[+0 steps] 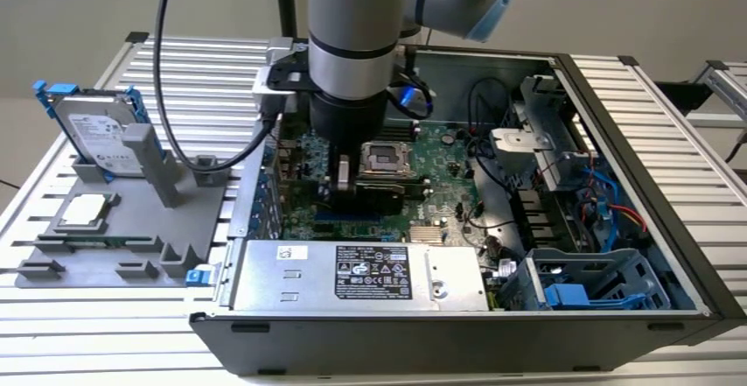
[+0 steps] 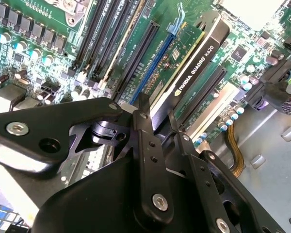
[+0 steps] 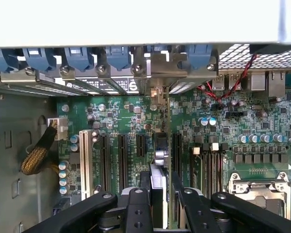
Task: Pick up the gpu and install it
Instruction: 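Insert the gpu into the slot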
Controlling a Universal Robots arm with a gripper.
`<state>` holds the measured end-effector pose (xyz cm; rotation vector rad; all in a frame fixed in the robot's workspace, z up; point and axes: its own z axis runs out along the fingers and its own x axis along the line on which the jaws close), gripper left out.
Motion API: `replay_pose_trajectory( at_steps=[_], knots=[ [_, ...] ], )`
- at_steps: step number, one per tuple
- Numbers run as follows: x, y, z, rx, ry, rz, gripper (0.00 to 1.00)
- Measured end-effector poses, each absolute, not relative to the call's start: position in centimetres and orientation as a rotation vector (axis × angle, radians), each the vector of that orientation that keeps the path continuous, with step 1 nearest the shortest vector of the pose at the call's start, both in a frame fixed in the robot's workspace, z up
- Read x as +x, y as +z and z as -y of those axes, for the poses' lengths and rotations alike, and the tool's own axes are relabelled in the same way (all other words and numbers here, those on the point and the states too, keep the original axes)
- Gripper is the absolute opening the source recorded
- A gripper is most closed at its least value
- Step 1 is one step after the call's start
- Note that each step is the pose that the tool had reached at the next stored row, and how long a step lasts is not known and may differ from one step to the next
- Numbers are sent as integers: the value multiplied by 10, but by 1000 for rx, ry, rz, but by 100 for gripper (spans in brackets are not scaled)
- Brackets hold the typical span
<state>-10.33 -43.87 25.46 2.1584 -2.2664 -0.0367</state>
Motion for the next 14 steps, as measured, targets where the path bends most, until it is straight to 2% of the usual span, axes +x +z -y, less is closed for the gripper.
replay_pose_trajectory(
  at_steps=[14],
  knots=[
    [-104,252,439,2157,-33,2265,0]
  ],
)
